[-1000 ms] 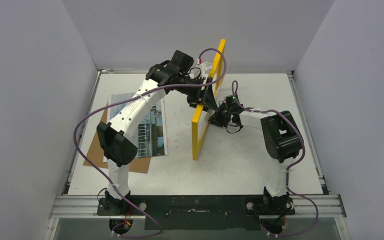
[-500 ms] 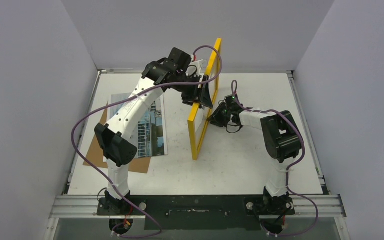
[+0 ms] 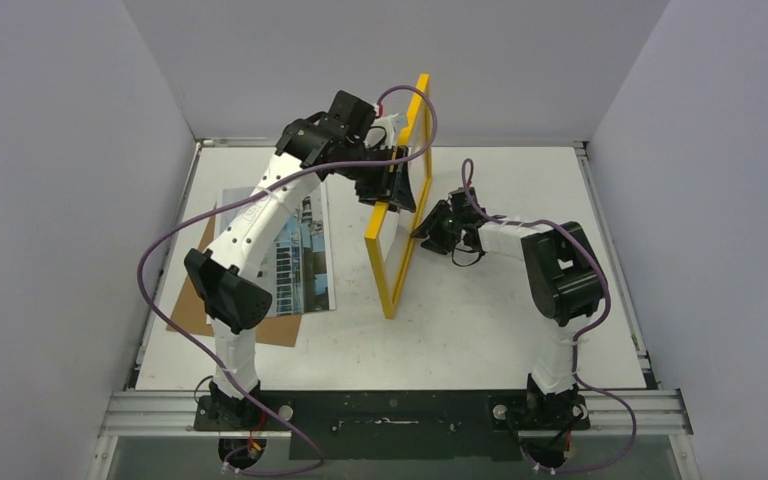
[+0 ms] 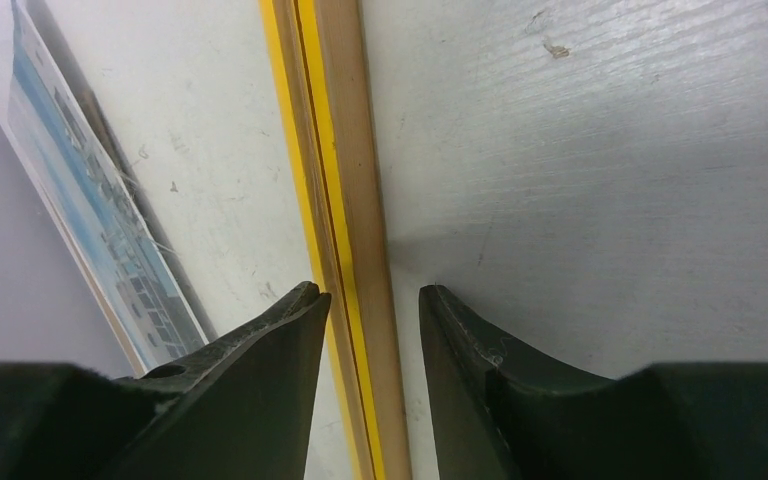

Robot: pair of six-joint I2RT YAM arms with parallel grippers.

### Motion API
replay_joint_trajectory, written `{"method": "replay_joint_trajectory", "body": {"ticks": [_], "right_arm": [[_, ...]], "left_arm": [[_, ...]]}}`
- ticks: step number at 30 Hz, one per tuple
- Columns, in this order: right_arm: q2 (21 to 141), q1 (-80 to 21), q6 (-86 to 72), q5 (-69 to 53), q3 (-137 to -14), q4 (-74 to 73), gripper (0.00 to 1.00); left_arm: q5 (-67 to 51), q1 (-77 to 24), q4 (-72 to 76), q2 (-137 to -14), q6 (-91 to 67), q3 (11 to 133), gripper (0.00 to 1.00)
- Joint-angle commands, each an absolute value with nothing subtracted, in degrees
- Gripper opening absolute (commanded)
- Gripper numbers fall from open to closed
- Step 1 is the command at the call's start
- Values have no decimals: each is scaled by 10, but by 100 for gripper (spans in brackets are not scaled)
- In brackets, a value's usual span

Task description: Put the photo into the frame

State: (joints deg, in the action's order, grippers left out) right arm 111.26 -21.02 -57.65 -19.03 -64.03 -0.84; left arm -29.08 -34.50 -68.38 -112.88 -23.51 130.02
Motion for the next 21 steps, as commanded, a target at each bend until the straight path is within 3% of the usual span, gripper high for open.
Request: {"method": "replay_joint_trajectory", "body": {"ticks": [1,5,21], "right_arm": [[1107,-204,-559,-158,-614,-47,42],[1105,-199,-556,-156,-613,-54,42],[1121,-199,-550,-160,-615,-63,41]], "left_arm": [[-252,-308,-690,-1122,-227,1283,50],[-289,-296,-659,-1105,-235,1257,63],[-321,-280,-603,-1084,-275,1246,81]]}}
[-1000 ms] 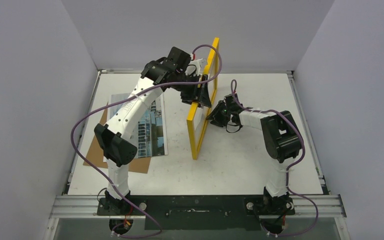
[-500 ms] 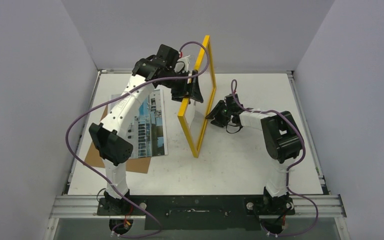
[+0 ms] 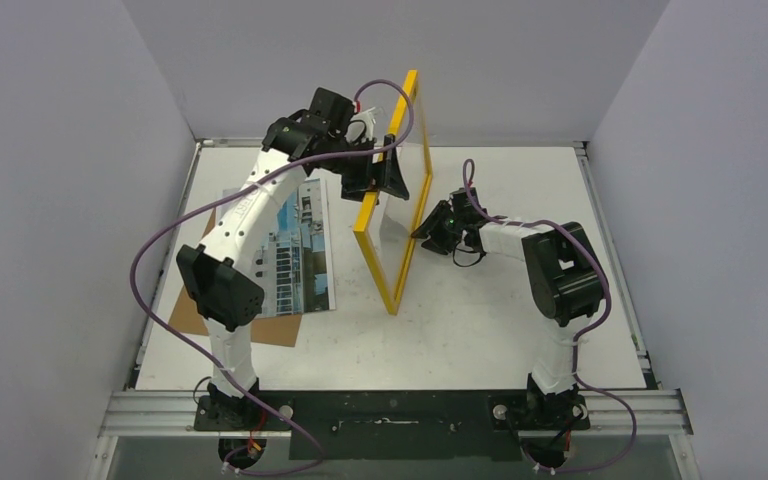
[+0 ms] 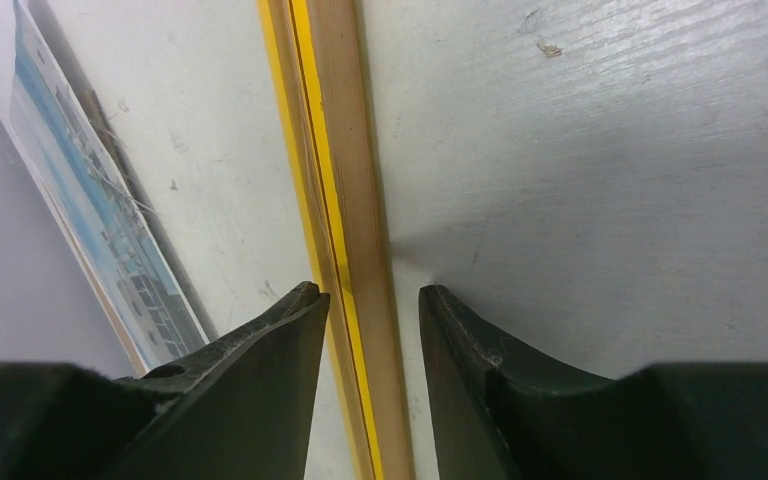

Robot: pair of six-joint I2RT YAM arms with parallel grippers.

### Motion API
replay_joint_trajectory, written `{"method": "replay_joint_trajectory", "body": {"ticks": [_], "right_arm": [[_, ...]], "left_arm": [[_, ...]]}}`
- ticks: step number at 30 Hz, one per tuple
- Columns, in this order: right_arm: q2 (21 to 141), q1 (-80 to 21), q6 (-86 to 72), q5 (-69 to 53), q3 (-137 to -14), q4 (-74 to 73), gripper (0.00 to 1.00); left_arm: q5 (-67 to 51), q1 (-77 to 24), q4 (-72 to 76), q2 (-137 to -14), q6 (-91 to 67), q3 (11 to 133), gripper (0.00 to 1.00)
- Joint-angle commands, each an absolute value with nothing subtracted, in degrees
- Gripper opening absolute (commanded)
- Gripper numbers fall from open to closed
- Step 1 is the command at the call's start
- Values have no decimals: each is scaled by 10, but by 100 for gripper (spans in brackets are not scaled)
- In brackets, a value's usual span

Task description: Put the photo into the frame

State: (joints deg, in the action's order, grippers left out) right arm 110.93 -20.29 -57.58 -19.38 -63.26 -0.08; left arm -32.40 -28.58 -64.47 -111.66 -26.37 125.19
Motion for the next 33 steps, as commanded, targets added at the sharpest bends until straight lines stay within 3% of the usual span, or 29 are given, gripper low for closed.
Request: {"method": "replay_joint_trajectory", "body": {"ticks": [1,10,17,24,33], "right_arm": [[1122,-199,-548,-159,-616,-66,41],[1123,-199,-541,-159,-617,-76,41],[1123,-199,-537,-157,-617,-80,41],[1097,-195,-517,-141,-623,-102,41],[1060,-161,-461,-123,-623,-147,45]], "left_arm": [[-319,-279,-602,-1081,-276,1243,81],[-301,-280,-568,-1060,-282,1206,84],[-282,-280,-591,-1065,-271,1212,63],[-271,-261,-619,-1068,-269,1207,60],[-386,-178,-493,-997,-264,1018,59]]}}
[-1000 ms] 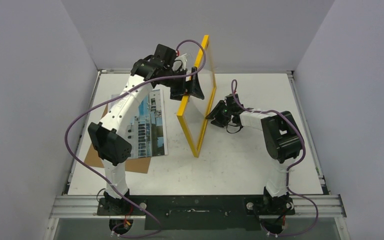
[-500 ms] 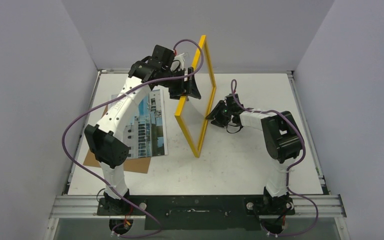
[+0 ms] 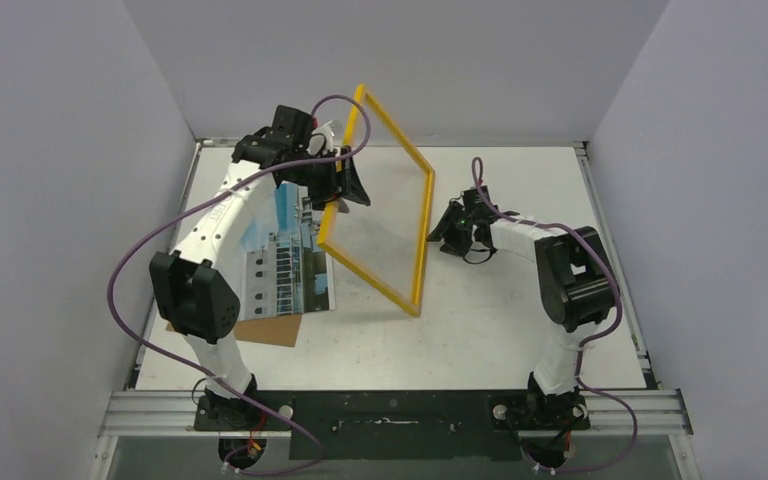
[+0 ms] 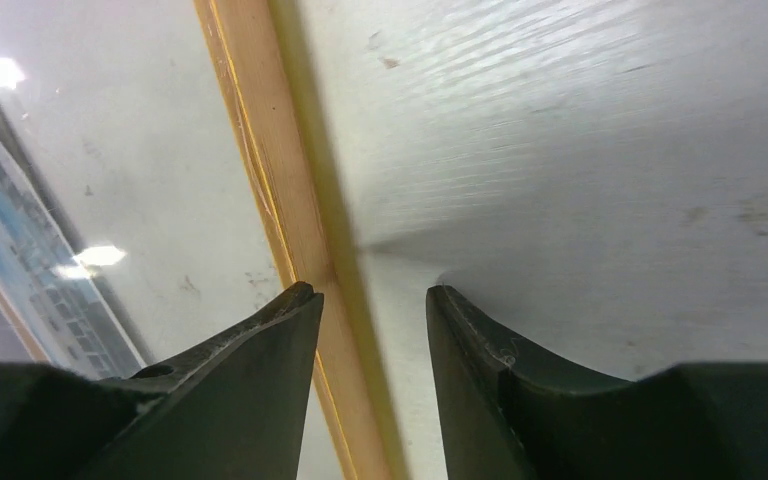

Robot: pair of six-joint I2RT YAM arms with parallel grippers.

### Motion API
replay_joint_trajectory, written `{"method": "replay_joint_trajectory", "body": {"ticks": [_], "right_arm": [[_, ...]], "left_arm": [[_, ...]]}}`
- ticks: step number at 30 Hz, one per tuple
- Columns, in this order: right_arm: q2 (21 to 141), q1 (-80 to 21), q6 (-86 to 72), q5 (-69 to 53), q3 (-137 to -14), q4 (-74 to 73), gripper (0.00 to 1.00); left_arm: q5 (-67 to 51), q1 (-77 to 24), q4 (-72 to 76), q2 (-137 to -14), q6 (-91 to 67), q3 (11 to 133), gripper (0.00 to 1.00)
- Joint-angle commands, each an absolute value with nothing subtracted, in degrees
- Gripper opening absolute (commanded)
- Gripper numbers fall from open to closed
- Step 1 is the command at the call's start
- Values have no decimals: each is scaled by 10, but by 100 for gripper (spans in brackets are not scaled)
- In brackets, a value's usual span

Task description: Put the photo into the frame

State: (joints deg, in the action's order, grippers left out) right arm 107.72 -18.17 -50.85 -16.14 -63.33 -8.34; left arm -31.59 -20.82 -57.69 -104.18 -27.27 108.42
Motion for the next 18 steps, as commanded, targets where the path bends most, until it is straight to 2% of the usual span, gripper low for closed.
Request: {"method": "replay_joint_trajectory", "body": {"ticks": [1,10,18], "right_arm": [[1061,-157,-454,-129,-621,-148,46],[1038,-127,-440,-167,-573,-131,47],[990,-91,-443,-175,-529,-108,47]], "left_arm": [[-397,-173,-476,-992,-265,996,59],[-467,-150,-281,-983,-304,814,59],[-479,-140,-179,-999,-304,739,62]]}}
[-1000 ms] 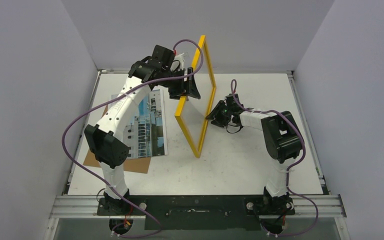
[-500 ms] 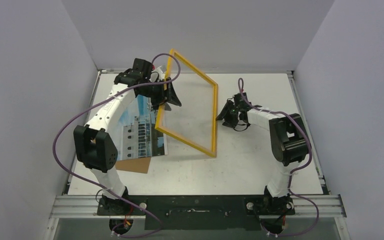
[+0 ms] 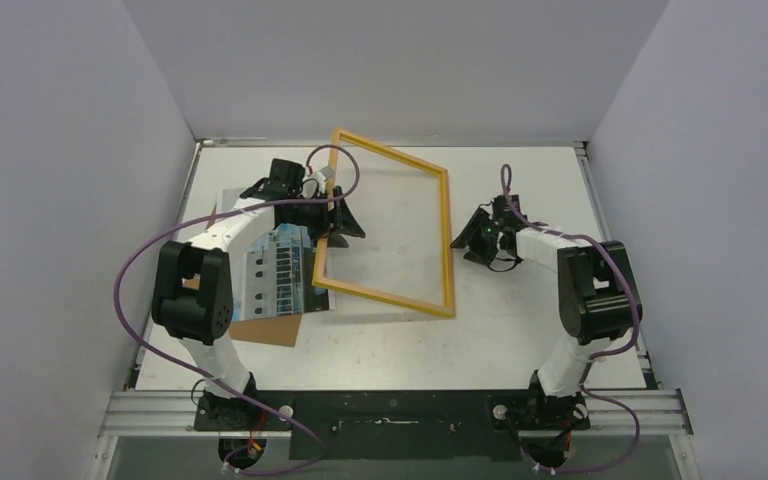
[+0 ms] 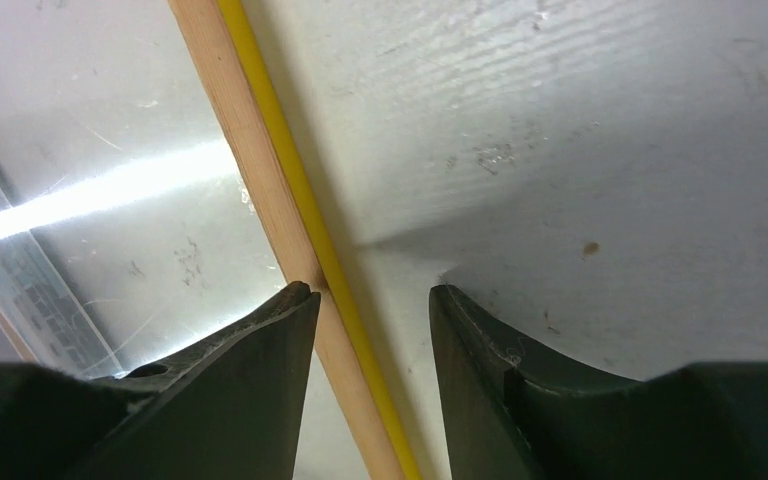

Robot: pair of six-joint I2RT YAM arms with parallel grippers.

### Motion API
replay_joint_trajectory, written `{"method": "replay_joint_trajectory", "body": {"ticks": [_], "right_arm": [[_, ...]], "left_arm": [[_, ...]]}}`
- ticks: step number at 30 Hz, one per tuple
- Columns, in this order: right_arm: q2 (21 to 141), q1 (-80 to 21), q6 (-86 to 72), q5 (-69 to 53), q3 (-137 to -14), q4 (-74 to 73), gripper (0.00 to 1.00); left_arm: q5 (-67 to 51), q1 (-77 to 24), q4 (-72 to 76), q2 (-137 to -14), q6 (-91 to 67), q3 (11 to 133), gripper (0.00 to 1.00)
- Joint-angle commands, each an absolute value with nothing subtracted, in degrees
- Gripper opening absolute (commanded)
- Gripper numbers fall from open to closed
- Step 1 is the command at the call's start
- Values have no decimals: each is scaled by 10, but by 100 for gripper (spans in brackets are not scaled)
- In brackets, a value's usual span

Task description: Put the photo into the frame

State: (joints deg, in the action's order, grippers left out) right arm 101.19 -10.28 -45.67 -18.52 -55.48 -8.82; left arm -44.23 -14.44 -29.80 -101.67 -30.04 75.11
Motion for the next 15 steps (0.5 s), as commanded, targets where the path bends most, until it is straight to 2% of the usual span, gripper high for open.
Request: {"method": "replay_joint_trajectory", "body": {"ticks": [1,6,15], "right_arm": [[986,-87,-444,-173,-526,-109,47],[969,-60,-452,-153,-509,-119,47],[968,-23,-418,-162,-507,-133,47]], "left_arm": [[-481,-140,-164,-1007,-309,736,63],[-486,-145,-83,-1055,-350,737,63],[-439,-181,-78,-1136,-357,763,63]]}}
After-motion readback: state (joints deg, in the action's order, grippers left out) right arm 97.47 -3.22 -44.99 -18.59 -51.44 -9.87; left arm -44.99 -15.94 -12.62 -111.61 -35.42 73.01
